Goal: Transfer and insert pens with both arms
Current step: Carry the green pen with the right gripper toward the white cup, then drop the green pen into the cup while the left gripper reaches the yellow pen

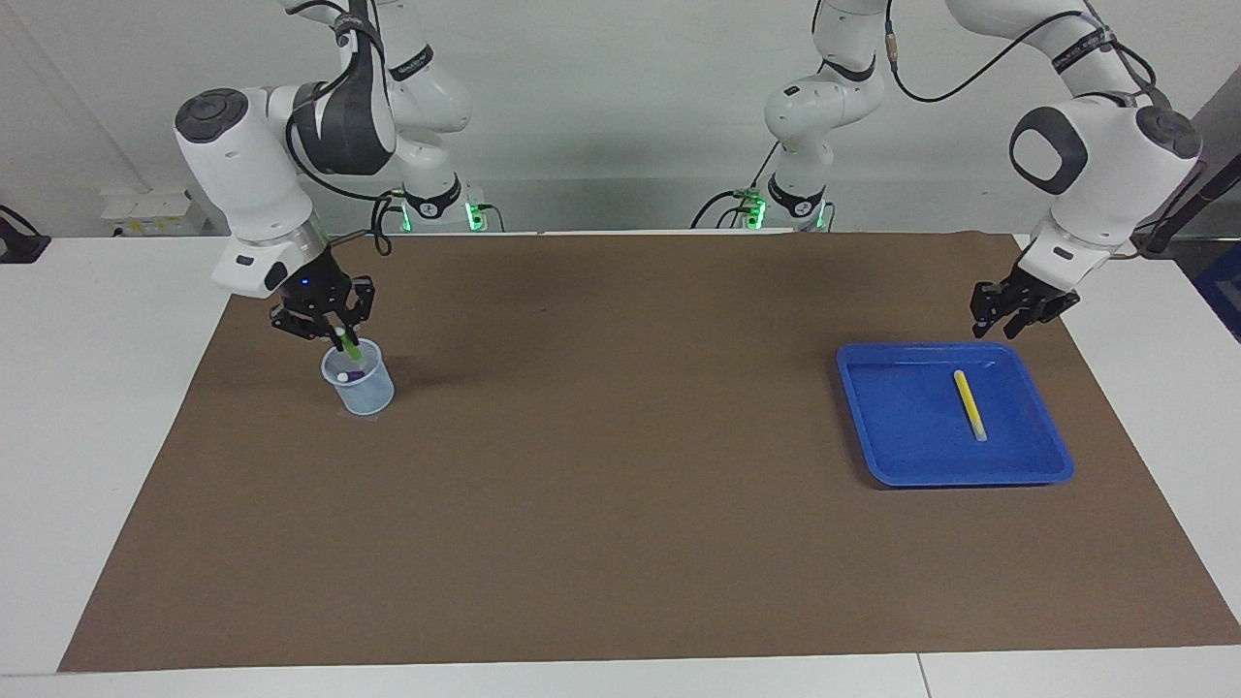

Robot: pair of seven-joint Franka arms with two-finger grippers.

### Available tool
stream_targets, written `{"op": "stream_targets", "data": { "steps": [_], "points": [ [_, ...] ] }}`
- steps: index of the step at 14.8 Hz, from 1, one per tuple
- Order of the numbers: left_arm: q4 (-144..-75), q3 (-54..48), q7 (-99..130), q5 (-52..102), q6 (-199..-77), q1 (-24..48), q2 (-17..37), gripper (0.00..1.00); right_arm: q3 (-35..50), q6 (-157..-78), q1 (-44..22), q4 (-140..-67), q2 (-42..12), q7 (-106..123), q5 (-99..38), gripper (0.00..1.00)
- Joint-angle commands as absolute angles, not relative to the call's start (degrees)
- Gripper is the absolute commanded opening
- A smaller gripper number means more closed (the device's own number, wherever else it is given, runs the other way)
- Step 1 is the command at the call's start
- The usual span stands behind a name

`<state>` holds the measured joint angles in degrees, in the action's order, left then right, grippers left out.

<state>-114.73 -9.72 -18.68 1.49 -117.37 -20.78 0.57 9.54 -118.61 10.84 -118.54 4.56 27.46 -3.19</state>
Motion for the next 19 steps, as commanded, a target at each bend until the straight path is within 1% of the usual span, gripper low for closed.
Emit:
{"op": "stream_targets", "data": {
  "steps": [1,6,7,8,9,10,13,19],
  "points": [
    [-115.3,-10.2,-19.7,0.4,-121.4,-21.4,2.7,0.51,10.0,-123.3,12.3,-122.4,5.2,28.3,-2.1,0.0],
    [-115.5,-10.1,-19.8,0.0,-127.7,-21.4,7.1,0.5,9.9,-124.3,12.7,-123.5,5.1,28.2,-2.1,0.0],
    [-115.6,-10.2,-19.8,-1.4,-129.5,-21.4,8.4,0.5,10.0,-124.2,12.7,-123.6,5.1,28.0,-2.1,0.07],
    [-115.6,-10.2,-19.9,-1.6,-131.5,-21.5,10.4,0.5,10.0,-124.2,12.6,-123.5,5.1,27.8,-2.1,0.18],
    [-115.5,-10.2,-20.0,-1.8,-133.6,-21.9,11.9,0.5,10.0,-124.2,12.6,-123.5,5.1,27.7,-2.1,0.34],
    [-115.4,-10.2,-20.5,-1.9,-135.1,-22.1,13.0,0.5,10.0,-124.1,12.6,-123.5,5.1,27.6,-2.2,0.42],
    [-115.2,-10.1,-21.1,-1.9,-138.1,-22.1,15.7,0.5,10.0,-123.7,12.7,-123.2,5.0,27.7,-2.3,0.42],
    [-115.7,-10.0,-21.7,-1.9,-140.3,-23.2,17.0,0.51,10.2,-121.3,11.7,-120.2,4.8,25.2,-3.3,0.42]
  ]
}}
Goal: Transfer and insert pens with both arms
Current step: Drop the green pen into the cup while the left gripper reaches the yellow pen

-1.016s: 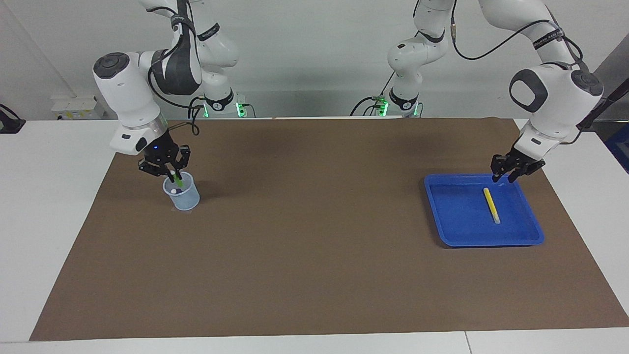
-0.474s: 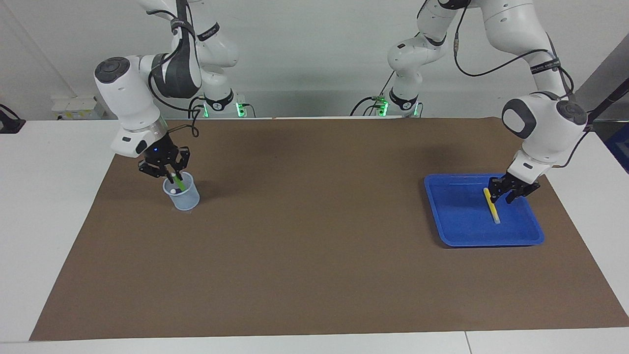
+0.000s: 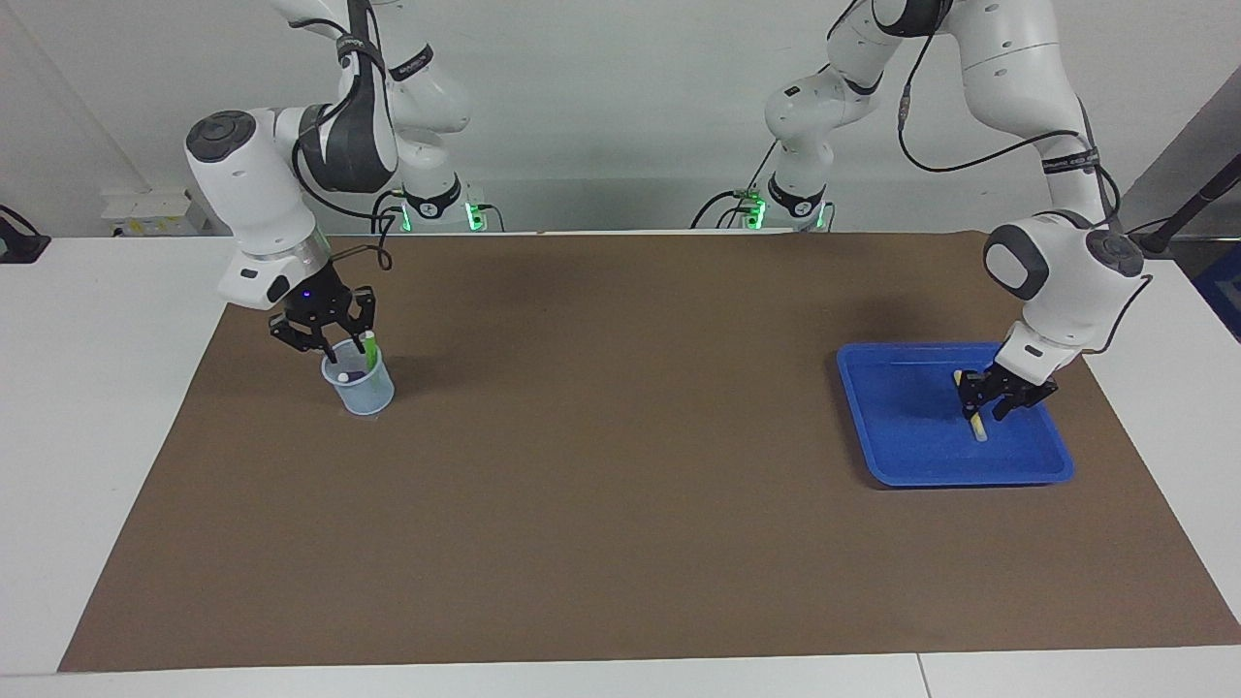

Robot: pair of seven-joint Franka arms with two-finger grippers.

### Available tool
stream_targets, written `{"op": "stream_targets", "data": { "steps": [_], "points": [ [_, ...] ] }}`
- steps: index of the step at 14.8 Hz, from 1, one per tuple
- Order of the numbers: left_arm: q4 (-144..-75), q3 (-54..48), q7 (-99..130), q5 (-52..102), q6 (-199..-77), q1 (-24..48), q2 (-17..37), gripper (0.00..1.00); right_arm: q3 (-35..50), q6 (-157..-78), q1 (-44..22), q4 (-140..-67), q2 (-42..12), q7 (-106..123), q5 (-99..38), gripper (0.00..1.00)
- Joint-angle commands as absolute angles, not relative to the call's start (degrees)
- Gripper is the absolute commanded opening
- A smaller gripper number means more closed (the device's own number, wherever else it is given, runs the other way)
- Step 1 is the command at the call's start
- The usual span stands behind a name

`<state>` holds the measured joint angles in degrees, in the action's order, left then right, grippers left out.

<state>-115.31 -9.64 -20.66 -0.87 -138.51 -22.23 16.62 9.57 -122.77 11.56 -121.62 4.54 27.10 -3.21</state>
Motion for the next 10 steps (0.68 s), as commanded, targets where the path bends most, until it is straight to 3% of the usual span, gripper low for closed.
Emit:
{"op": "stream_targets", "data": {
  "steps": [1,5,7,8,10],
  "points": [
    [-115.8,-10.0,-22.0,-1.9,-141.2,-23.3,17.8,0.51,10.2,-121.2,11.5,-120.0,4.8,24.4,-3.8,0.42],
    [-117.2,-10.0,-21.8,-1.9,-143.6,-23.8,18.5,0.5,10.2,-121.2,10.0,-118.7,4.7,22.9,-9.8,0.45],
    [-118.7,-10.0,-21.6,-1.9,-144.7,-23.9,18.6,0.43,10.3,-121.6,9.0,-117.9,4.3,21.0,-11.5,0.46],
    [-119.7,-10.0,-21.5,-1.9,-145.5,-23.9,18.5,0.35,10.2,-121.8,8.2,-117.5,4.3,19.8,-13.2,0.46],
    [-121.2,-10.0,-21.5,-1.9,-146.9,-23.9,18.5,0.0,10.3,-122.3,7.0,-116.5,4.0,16.3,-16.7,0.46]
  ]
}}
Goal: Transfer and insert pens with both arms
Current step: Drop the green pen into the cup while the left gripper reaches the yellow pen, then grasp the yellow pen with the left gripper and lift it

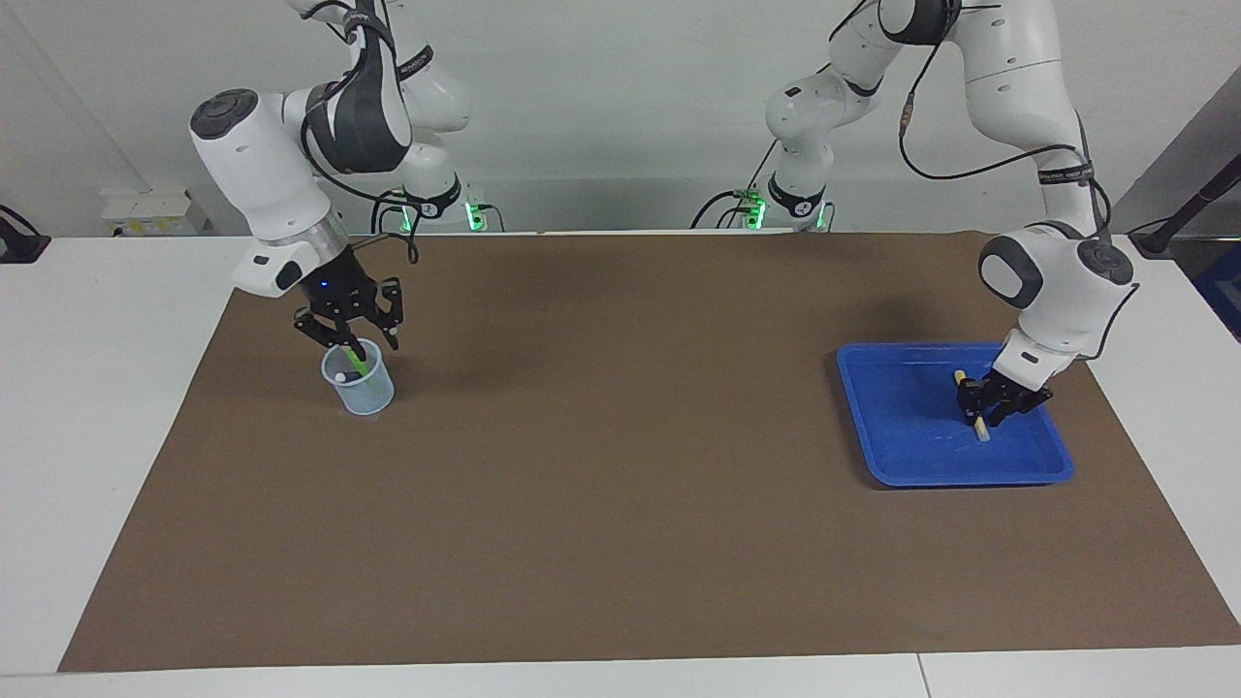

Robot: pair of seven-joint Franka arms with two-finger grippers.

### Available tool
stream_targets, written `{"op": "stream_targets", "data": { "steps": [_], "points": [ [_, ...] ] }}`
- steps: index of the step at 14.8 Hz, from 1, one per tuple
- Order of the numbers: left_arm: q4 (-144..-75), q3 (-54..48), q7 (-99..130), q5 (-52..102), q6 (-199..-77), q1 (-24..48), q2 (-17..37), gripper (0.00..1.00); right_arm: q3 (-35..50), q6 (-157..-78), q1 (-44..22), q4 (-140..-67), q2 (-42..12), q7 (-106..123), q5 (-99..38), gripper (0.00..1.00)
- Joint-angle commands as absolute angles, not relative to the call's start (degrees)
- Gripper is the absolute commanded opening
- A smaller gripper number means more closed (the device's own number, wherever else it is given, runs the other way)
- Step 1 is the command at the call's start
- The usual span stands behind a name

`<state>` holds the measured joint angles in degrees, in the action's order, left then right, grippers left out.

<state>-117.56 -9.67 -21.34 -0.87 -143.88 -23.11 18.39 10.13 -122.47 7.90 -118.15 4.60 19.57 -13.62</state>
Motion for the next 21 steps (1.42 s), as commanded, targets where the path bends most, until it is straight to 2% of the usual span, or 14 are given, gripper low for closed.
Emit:
{"op": "stream_targets", "data": {
  "steps": [1,7,13,14,15,16,17,21],
  "points": [
    [-121.5,-10.0,-21.7,-1.9,-147.0,-23.9,18.5,0.0,10.2,-122.6,6.0,-116.2,3.8,14.9,-18.6,0.46],
    [-120.2,-10.0,-20.4,-1.8,-144.4,-23.9,18.5,0.0,10.3,-126.2,2.5,-115.8,3.3,5.9,-23.2,0.47],
    [-108.8,-10.3,-3.7,-1.8,-121.9,-19.8,15.7,0.0,10.3,-130.4,-1.3,-115.8,2.9,-1.6,-30.0,0.56],
    [-107.6,-10.5,-0.3,-1.6,-118.9,-19.1,14.8,0.0,10.3,-131.0,-1.6,-115.8,2.8,-3.0,-30.4,0.59],
    [-107.1,-10.8,2.9,-1.1,-116.6,-18.9,13.5,0.0,10.3,-131.7,-1.8,-115.8,2.8,-4.3,-31.3,0.66],
    [-107.1,-11.2,6.1,-0.6,-114.4,-18.5,12.4,0.0,10.3,-132.6,-2.7,-115.8,2.8,-4.7,-32.6,0.87],
    [-106.6,-11.5,10.2,1.8,-112.2,-17.8,11.1,0.0,10.3,-133.1,-3.5,-115.8,2.8,-5.0,-33.3,1.0],
    [-106.5,-12.0,27.2,11.5,-105.7,-16.3,5.5,0.0,10.3,-133.6,-4.7,-115.9,2.8,-8.4,-33.3,1.0]
  ]
}}
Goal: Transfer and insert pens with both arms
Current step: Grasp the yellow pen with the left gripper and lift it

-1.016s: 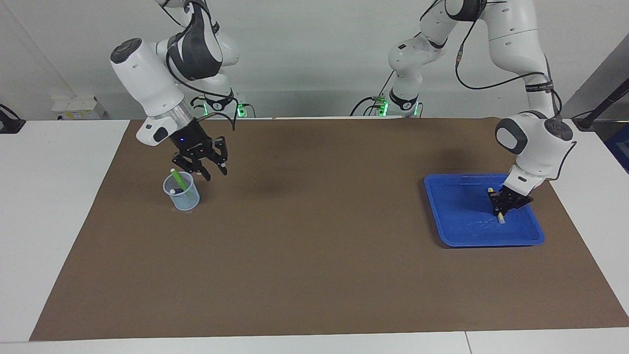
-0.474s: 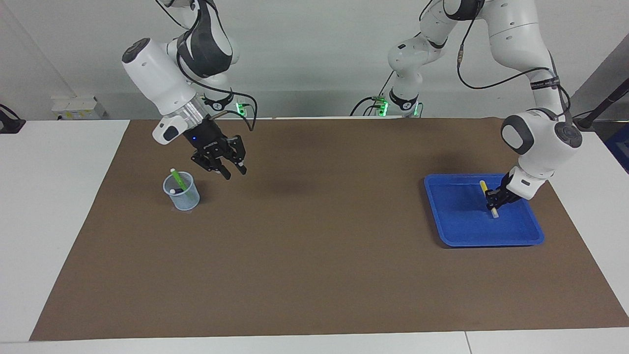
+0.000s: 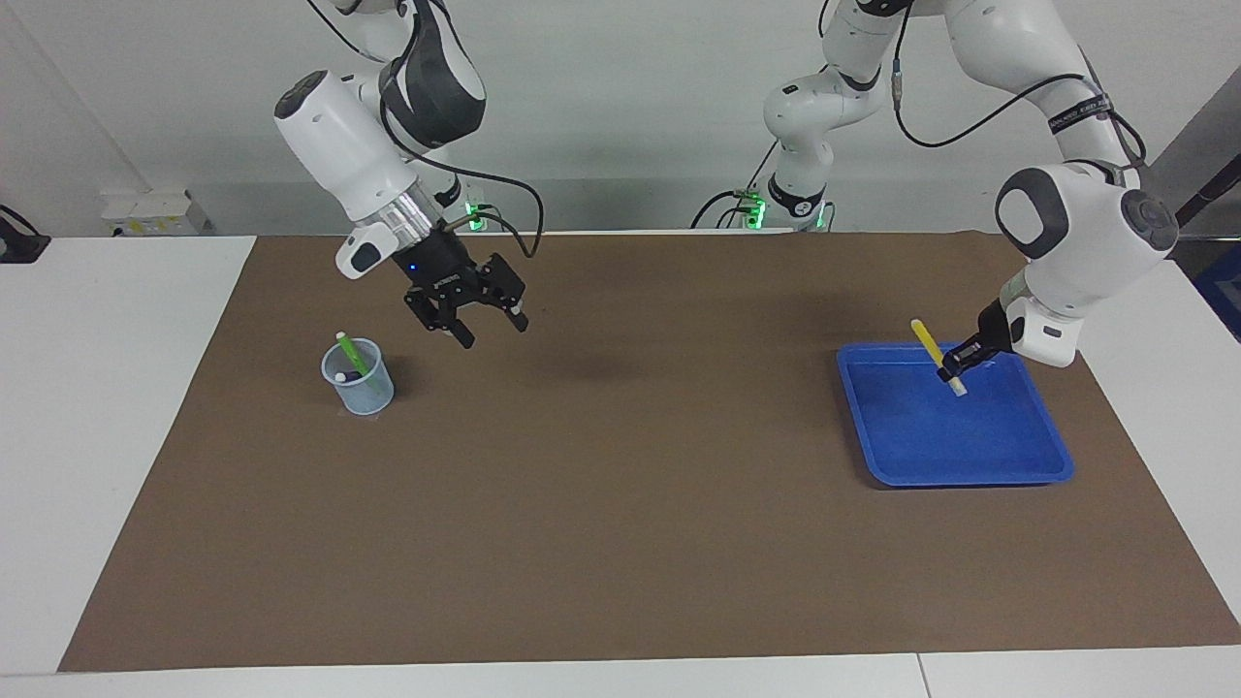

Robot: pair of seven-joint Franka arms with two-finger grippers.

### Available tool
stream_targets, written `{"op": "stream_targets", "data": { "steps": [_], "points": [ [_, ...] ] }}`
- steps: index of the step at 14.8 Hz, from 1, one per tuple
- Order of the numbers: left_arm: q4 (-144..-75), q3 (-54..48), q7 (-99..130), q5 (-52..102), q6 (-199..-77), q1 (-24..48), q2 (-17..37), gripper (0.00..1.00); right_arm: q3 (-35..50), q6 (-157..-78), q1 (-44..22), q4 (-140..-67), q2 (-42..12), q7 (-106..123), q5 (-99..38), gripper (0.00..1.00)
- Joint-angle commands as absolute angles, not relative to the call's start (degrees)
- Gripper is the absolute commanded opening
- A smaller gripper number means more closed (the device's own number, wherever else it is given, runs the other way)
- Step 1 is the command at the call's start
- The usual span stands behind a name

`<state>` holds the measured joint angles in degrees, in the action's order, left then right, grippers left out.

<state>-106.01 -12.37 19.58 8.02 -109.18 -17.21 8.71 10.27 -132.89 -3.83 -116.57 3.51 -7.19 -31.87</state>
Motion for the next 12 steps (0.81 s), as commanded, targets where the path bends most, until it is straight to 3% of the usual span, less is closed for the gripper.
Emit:
{"op": "stream_targets", "data": {
  "steps": [1,4,7,10,12],
  "points": [
    [-106.5,-12.0,31.3,13.7,-104.6,-15.7,4.4,0.0,10.3,-134.4,-4.7,-115.9,2.8,-8.5,-33.3,1.0],
    [-107.0,-12.0,45.4,19.9,-104.0,-13.6,1.2,0.0,10.3,-136.2,-4.9,-116.3,2.7,-8.1,-33.3,1.0],
    [-107.4,-12.0,58.1,23.8,-104.2,-11.3,-2.3,0.0,10.3,-137.1,-5.0,-116.2,2.6,-8.6,-33.4,0.9],
    [-107.9,-12.0,69.8,25.2,-105.6,-8.5,-4.6,0.0,10.3,-138.5,-6.6,-115.9,2.4,-11.7,-35.9,0.9],
    [-108.7,-12.0,77.7,25.7,-107.7,-6.4,-5.5,0.0,10.3,-143.6,-10.1,-116.1,2.2,-16.2,-41.6,0.9]
  ]
}}
